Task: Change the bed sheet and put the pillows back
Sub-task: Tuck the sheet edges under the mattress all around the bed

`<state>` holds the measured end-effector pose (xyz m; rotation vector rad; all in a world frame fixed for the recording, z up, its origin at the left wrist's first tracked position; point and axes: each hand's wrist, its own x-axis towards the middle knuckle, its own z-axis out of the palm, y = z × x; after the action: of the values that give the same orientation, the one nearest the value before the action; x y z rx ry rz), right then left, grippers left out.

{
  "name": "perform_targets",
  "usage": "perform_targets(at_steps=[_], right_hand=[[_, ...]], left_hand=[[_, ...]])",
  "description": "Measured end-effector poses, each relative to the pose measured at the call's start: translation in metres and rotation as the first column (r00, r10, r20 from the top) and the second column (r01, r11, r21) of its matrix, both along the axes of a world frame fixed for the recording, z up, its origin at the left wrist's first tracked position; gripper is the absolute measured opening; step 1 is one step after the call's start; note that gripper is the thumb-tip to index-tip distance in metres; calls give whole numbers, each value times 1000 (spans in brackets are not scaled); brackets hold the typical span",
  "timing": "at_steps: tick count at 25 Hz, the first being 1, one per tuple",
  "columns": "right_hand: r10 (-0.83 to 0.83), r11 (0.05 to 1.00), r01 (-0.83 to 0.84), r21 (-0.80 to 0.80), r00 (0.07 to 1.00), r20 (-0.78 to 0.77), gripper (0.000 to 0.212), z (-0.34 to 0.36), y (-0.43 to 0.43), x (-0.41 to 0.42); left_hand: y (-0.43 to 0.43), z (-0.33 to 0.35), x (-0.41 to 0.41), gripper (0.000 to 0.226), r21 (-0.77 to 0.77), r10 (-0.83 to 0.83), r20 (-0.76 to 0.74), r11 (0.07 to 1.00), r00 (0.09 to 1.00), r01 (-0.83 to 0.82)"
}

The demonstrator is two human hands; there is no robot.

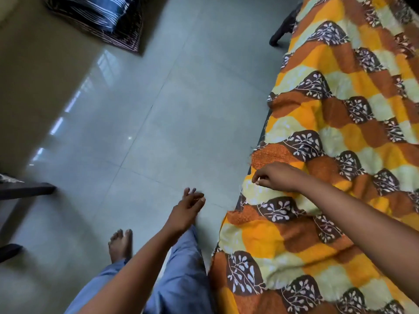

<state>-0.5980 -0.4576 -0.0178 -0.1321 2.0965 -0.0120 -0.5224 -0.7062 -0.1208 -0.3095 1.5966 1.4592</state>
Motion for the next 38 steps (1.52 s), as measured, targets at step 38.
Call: perform_targets(at_steps=[38], right_hand=[[10,946,-85,-311,972,-233,37,-96,129,-247]], left_hand=[[189,-67,-207,36,-177,307,155,944,939,-280]])
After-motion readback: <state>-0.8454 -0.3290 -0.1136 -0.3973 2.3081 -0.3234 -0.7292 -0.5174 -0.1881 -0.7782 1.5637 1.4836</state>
